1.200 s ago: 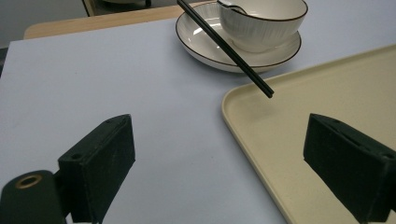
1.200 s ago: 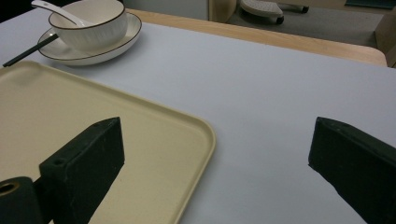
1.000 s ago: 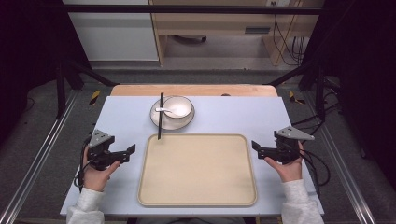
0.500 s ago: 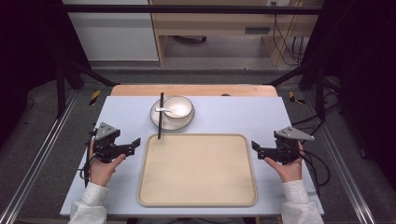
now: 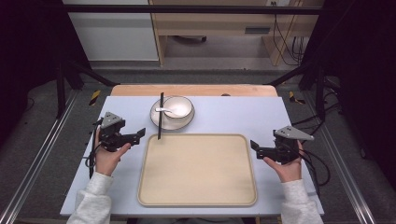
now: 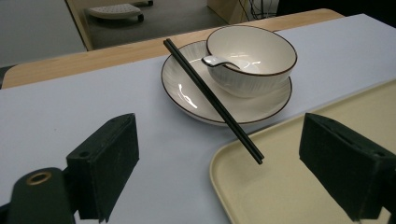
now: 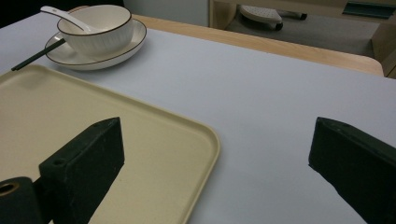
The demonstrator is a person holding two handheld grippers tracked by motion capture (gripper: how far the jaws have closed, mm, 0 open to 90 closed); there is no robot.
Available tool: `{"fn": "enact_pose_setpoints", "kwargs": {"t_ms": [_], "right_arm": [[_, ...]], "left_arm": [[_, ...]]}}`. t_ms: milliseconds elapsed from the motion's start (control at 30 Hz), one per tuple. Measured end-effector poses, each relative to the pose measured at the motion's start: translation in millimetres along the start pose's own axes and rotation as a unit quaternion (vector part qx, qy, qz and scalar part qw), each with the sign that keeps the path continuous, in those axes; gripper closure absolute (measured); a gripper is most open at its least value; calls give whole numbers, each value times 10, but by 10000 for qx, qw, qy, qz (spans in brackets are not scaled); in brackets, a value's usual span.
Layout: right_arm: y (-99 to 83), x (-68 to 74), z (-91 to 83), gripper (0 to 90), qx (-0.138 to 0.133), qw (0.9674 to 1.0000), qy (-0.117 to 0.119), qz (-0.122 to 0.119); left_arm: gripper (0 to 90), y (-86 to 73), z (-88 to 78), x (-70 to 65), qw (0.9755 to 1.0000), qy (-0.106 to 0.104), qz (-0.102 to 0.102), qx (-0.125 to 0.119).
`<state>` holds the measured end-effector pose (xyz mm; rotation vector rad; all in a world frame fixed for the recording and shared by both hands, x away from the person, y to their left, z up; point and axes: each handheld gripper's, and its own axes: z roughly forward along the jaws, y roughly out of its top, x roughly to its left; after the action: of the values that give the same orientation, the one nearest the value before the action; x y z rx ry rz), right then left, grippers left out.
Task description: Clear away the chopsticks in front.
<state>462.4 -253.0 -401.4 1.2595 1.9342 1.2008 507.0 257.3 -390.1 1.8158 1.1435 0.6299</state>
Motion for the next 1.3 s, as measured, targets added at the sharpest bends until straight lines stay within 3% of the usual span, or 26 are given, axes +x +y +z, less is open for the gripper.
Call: {"fn": "enact_pose_setpoints", "kwargs": {"t_ms": [167, 567, 800, 833, 1300], "right_arm": [[-1, -1, 11, 39, 16, 10000, -26, -22], [1, 1, 20, 40, 31, 10000, -23, 12], [-4, 7, 38, 40, 62, 10000, -24, -17], [-3, 6, 38, 40, 55, 10000, -23, -3], [-10, 8, 61, 42, 95, 9999, -18, -37]], "left_arm": [[124, 115, 179, -14, 9999, 6, 31, 105], [157, 160, 499, -49, 9995, 7, 129, 303], [194, 211, 716, -57, 9980, 123, 327, 521], [194, 209, 748, -66, 9983, 126, 282, 493], [359, 196, 1072, -25, 9953, 267, 422, 835]]}}
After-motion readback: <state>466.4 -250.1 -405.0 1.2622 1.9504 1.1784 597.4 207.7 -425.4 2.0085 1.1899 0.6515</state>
